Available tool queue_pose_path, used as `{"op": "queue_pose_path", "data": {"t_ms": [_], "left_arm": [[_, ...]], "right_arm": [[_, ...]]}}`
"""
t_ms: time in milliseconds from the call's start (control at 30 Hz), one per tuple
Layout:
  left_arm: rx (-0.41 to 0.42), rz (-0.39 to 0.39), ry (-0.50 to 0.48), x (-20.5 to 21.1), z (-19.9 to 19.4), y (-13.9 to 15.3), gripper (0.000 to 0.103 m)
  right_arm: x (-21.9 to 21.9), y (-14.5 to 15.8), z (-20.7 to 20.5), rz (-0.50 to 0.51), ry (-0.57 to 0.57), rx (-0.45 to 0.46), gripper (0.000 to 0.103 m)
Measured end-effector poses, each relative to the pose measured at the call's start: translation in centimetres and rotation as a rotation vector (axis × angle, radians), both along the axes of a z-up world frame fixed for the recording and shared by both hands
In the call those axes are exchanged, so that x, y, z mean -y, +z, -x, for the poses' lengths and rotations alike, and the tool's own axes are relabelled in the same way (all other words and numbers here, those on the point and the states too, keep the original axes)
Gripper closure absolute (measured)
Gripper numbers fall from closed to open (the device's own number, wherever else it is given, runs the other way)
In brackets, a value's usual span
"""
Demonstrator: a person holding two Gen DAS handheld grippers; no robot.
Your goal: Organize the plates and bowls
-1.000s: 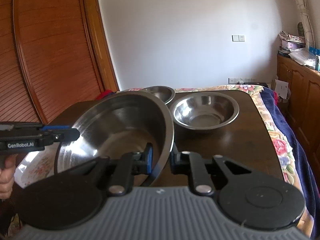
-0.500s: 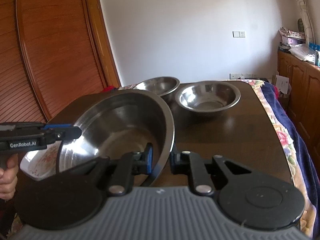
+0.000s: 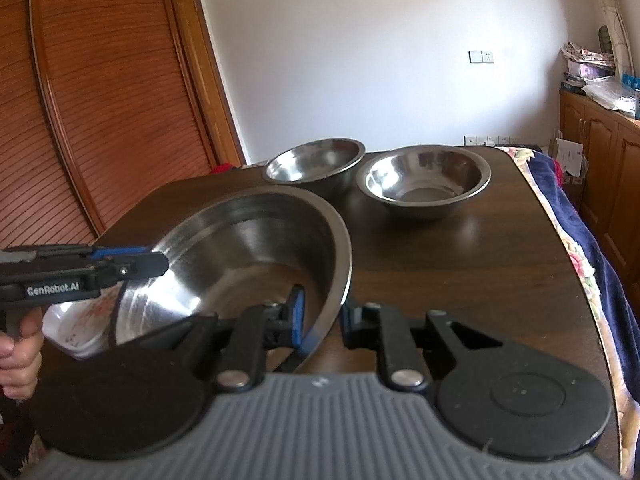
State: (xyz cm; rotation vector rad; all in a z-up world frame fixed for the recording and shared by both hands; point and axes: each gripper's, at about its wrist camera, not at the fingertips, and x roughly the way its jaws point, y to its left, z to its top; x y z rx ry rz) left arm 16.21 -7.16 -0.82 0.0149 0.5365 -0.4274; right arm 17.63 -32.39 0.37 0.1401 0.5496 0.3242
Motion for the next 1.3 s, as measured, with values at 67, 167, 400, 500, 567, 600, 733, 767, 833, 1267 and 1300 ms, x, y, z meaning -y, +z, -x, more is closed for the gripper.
{"op": "queue_pose_path", "data": {"t_ms": [67,167,400,500,567,600,733,767,833,1267,1300], "left_arm": [[0.000,-0.003,-0.004,0.0,-0.1,-0.1,0.048],[-0.001,-0.003,-0.007,0.0,-0.2,-0.2,0.048],[-0.008,-0.008,-0.012,0.2,-0.5,-0.5,0.048],[-0.003,-0.008,-0.005,0.2,-0.6,-0.5,0.047],[-0.002,-0.007,0.002,0.2,-0.7,-0.4,0.044],[-0.001,-0.006,0.003,0.2,-0.7,-0.4,0.042],[0.005,0.001,0.010,-0.2,-0.7,-0.1,0.031],[0.008,0.004,0.012,-0.2,-0.8,0.0,0.030],[0.016,0.009,0.012,-0.4,-0.6,0.5,0.027],[0.082,-0.026,-0.044,1.7,-3.4,5.1,0.023],[0.088,-0.041,-0.053,2.3,-3.8,5.4,0.023]], "right_arm": [[0.0,0.0,0.1,-0.006,0.000,0.000,0.082],[0.2,-0.1,0.2,-0.012,0.001,0.001,0.081],[0.0,-0.3,0.0,-0.007,0.007,-0.005,0.080],[-0.4,-0.3,0.1,0.016,0.006,0.005,0.080],[-0.3,-0.3,0.2,0.014,0.003,0.009,0.080],[-0.2,-0.3,0.2,0.011,0.000,0.009,0.080],[0.3,0.2,0.4,0.004,-0.027,0.030,0.066],[0.6,0.4,0.5,0.000,-0.033,0.038,0.062],[1.0,0.8,0.5,0.000,-0.041,0.049,0.061],[4.0,3.7,-2.2,0.056,-0.054,0.128,0.060],[4.2,3.8,-2.7,0.063,-0.055,0.129,0.060]]}}
